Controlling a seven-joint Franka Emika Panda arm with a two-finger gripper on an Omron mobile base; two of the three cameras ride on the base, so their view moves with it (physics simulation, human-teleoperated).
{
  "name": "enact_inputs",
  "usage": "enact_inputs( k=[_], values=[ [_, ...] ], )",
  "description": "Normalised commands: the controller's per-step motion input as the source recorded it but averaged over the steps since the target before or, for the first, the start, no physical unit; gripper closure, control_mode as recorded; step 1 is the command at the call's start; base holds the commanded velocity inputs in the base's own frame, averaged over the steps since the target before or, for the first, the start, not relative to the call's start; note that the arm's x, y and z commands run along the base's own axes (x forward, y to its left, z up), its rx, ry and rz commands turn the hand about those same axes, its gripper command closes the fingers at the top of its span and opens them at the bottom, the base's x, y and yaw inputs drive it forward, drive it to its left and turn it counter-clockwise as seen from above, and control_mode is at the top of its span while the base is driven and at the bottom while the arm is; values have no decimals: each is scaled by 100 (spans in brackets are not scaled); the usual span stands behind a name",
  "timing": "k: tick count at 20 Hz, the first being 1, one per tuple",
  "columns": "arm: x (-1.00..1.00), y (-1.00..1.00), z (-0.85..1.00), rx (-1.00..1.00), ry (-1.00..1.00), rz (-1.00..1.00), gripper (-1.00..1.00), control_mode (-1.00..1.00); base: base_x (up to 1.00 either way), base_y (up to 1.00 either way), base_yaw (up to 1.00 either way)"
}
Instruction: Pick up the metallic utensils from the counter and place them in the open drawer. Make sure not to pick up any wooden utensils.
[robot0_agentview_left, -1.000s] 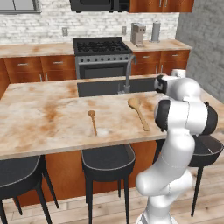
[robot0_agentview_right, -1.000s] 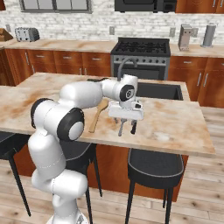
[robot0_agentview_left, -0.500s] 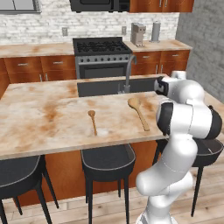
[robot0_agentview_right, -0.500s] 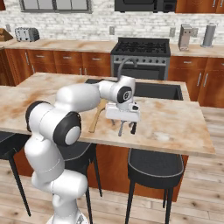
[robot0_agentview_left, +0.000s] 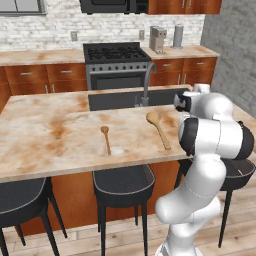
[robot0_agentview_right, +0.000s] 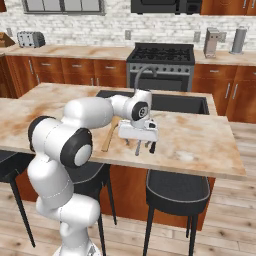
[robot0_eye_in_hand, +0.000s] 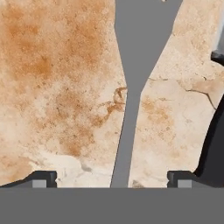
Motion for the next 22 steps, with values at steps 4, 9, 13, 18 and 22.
enact_inputs(
  k=[4,9,13,18,22],
  values=[
    [0,0,-36,0,0,0,-100,-100,0,0,0],
    [0,0,-14,0,0,0,-100,-100,0,0,0],
    [1,0,-6,0,0,0,-100,-100,0,0,0],
    [9,1,0,0,0,0,-100,-100,0,0,0],
    [19,0,-8,0,0,0,-100,-100,0,0,0]
  ],
)
